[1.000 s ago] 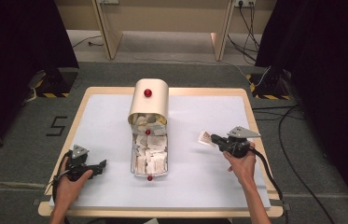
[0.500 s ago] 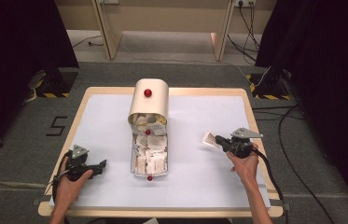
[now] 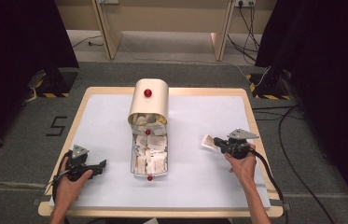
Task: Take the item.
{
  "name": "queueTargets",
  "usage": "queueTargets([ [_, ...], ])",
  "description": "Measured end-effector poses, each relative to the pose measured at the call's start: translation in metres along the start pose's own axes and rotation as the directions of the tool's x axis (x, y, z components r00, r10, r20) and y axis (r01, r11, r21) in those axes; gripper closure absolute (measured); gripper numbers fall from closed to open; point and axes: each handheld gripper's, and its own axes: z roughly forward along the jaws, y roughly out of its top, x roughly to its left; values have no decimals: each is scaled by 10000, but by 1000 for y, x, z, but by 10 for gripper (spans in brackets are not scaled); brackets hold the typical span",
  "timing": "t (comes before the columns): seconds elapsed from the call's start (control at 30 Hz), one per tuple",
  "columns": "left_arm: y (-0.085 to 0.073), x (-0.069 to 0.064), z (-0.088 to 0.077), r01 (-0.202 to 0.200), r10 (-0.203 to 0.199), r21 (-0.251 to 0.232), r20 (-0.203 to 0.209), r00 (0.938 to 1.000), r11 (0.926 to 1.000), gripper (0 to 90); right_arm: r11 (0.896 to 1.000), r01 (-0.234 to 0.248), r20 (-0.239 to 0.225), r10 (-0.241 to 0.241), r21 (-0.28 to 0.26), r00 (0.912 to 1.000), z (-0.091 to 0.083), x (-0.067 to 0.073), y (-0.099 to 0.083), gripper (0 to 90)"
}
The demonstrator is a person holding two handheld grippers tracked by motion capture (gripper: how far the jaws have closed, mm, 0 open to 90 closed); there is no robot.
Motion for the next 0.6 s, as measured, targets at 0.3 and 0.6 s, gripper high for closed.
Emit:
queueTargets([
  [0.3, 0, 0, 0, -1, 1, -3, -3, 10000, 10000, 116, 9998, -81, 121, 79, 171, 9999, 2, -4, -5, 882],
  [0.6, 0, 0, 0, -5, 5, 3, -4, 10000, 10000, 116, 9996, -172, 220, 167, 206, 9996, 2, -8, -7, 881],
])
